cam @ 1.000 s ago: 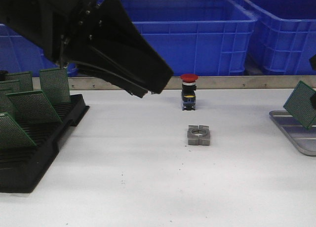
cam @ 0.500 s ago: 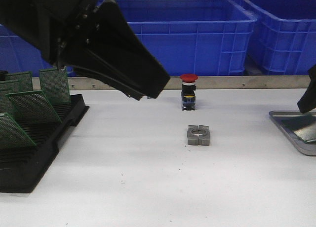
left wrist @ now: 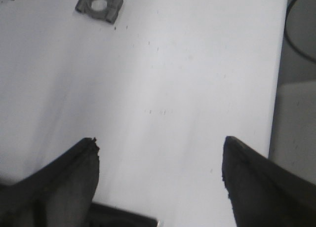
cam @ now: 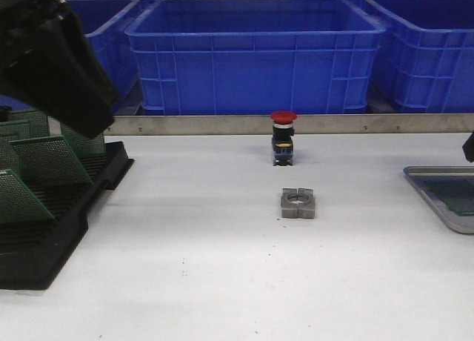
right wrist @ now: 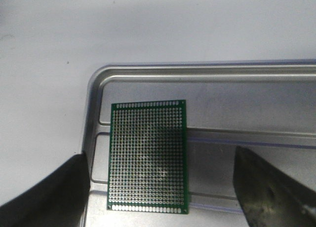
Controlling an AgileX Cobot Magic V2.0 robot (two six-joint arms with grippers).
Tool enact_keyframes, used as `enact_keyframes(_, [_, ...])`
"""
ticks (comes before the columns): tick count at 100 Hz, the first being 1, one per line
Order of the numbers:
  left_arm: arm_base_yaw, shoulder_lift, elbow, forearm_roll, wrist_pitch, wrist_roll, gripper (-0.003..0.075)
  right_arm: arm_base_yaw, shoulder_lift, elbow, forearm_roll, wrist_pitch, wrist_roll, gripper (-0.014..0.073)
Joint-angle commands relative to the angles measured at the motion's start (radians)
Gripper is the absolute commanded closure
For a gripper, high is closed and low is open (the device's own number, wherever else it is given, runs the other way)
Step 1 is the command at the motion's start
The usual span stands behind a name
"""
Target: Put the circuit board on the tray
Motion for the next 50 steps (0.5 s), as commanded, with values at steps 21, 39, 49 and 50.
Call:
enact_keyframes(21, [0.002,-0.047,-0.032,0.412,0.068,-0.028,0.0235,-0.005,-0.047,-0.026,0.01,-0.011,-0.006,-0.0018])
enact_keyframes(39, [0.002,-0.047,-0.03,0.587,0.043,-0.113,0.0237,-0.005,-0.047,-0.026,0.01,-0.007,-0.006,-0.0018])
enact_keyframes(49, [0.002,-0.04,-0.01,0.573,-0.018,-0.127,0.0237,-0.005,-0.047,-0.026,0.01,-0.007,-0.006,-0.0018])
enact_keyframes(50, [0.002,-0.038,-0.011,0.57,-0.026,-0.127,0.0237,-0.005,-0.047,-0.026,0.01,-0.007,-0.006,-0.0018])
